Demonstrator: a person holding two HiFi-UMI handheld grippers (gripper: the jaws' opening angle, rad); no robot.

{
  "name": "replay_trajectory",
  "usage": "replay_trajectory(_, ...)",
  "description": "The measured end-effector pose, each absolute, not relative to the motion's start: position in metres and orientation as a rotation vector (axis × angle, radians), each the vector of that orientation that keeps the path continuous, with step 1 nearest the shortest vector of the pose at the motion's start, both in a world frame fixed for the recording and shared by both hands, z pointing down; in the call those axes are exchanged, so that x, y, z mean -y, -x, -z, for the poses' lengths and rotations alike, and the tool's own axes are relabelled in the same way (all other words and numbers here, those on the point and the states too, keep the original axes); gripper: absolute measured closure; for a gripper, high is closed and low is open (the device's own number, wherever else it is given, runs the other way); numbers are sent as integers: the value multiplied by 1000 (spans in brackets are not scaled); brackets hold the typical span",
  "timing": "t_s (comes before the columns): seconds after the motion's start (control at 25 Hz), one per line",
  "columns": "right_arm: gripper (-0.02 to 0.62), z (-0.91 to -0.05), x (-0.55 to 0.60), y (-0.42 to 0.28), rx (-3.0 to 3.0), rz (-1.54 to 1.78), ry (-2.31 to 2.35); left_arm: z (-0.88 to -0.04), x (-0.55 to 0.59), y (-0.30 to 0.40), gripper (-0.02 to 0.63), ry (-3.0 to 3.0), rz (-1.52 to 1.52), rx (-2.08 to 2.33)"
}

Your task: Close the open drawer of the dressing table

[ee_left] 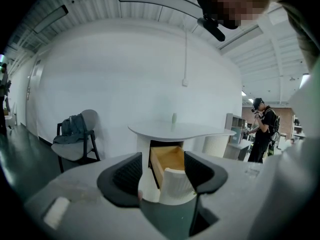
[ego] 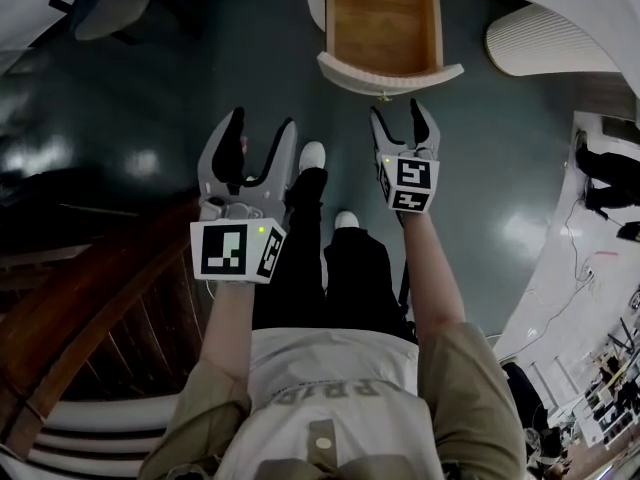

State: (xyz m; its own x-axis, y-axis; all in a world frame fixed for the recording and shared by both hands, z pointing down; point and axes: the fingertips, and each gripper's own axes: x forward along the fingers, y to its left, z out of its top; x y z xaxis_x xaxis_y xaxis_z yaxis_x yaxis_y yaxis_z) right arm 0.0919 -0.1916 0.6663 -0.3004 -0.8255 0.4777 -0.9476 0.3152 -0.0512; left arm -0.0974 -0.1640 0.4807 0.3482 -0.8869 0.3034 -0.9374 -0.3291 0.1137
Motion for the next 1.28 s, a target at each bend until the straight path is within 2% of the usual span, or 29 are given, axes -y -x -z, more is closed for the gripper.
replay_trajectory(0.2, 279, -696, 197, -83, 2218, -463, -1556, -500, 166, 101, 339, -2345, -267, 1646)
replay_trajectory(0.36, 312, -709, 200, -81, 2198, -478, -1580, -509, 165, 104, 339, -2340, -268, 1658)
replay_trajectory(0.64, 437, -707, 206, -88, 2200, -503, -1696, -521, 158, 103, 339, -2314, -284, 1654)
replay_trajectory(0.8, 481, -707, 206, -84, 2207, -496, -1663, -523, 154, 102, 339, -2308, -303, 1649)
replay_trajectory(1.28, 488, -709, 205, -83, 2221, -541, -1662, -523, 158, 95, 339, -2294, -297, 1634)
